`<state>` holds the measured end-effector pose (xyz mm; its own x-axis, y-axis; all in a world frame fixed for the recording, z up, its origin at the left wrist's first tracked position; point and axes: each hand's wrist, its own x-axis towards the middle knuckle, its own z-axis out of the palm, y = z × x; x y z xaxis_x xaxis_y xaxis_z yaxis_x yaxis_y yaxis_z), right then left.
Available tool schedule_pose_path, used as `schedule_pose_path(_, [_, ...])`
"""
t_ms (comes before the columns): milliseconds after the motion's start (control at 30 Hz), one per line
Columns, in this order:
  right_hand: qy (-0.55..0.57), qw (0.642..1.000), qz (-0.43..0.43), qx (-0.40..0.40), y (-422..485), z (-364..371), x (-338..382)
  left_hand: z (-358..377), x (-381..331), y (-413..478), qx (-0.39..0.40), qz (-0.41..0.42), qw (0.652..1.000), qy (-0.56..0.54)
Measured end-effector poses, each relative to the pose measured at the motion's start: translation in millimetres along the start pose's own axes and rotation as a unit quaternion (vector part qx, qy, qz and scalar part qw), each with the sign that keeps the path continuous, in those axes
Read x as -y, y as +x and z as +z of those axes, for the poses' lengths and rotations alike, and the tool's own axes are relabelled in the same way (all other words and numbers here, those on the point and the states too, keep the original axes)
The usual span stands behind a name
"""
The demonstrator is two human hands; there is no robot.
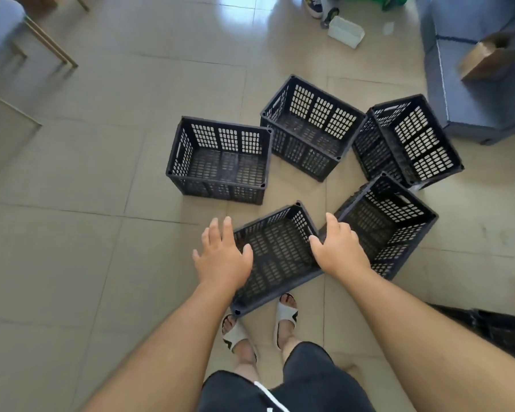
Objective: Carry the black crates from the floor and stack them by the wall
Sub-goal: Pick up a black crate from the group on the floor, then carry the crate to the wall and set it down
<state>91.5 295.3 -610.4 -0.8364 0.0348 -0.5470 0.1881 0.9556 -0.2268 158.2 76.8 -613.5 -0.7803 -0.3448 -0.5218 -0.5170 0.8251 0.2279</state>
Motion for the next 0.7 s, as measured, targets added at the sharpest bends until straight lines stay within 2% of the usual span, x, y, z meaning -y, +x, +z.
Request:
schedule_pose_path(200, [-0.019, 0.999, -0.01, 0.042, 29.0, 14.7, -18.8, 36.8, 12.2, -1.3, 0.005, -0.064, 0.998, -0.028])
schedule_pose_path(267, [-0.029, 0.998, -0.012, 0.054, 45.2, 19.4, -25.9, 49.1, 10.6, 4.3, 0.015, -0.107, 0.992, -0.071])
schedule_pose_path(533, [-0.068, 0.992, -0.042, 0.1, 137.7, 54.9, -65.8, 138.8, 13.8, 43.3, 0.03, -0.252, 0.935, -0.247])
schedule_pose_path(700, [-0.086, 0.989, -0.031, 0.112, 203.0, 106.6, -87.8, 215.2, 43.3, 76.0, 0.036, -0.313, 0.904, -0.288])
